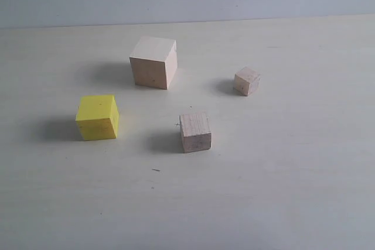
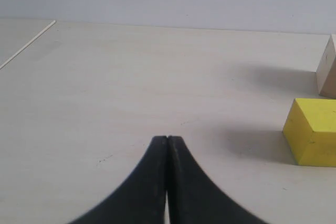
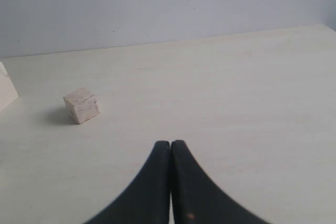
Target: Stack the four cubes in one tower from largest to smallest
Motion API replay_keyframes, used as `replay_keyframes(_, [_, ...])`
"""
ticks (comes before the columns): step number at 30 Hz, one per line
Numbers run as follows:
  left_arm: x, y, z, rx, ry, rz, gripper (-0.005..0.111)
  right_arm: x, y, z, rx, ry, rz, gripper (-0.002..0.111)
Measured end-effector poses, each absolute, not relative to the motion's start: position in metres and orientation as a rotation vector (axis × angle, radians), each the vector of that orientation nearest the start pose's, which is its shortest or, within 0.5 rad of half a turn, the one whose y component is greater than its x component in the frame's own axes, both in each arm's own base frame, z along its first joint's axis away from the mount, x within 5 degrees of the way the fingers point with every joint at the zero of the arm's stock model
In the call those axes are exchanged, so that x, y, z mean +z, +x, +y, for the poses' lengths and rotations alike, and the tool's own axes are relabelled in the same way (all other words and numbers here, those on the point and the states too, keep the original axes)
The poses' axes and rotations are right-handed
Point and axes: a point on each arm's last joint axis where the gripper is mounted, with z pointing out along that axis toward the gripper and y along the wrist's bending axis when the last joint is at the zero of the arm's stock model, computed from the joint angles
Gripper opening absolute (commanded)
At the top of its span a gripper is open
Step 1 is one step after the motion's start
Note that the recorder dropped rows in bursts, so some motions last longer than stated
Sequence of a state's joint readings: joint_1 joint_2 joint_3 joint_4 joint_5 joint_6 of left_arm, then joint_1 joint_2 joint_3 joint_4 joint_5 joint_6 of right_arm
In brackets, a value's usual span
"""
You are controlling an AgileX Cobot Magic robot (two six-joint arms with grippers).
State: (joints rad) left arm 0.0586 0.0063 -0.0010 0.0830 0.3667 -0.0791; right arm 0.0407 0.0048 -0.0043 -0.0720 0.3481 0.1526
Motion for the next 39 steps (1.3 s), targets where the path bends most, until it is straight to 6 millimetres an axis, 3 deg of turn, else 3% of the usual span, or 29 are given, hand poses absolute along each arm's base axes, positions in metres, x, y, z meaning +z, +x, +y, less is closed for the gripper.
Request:
replay_keyframes(9, [0.183,0.054,0.006,0.072,-0.068,1.816,0.000,0.183,0.054,0.000,0.066,0.058,1.831,0.000])
replay_keyframes(19, [0.224,0.055,0.002,0.052,-0.019,1.353,0.000,0.183,0.054,0.000,0.066,0.058,1.831,0.000])
replay_keyframes(39, [0.234,0.052,0.001,0.006,-0.038,1.247,0.000,0.183,0.054,0.000,0.066,0.058,1.831,0.000])
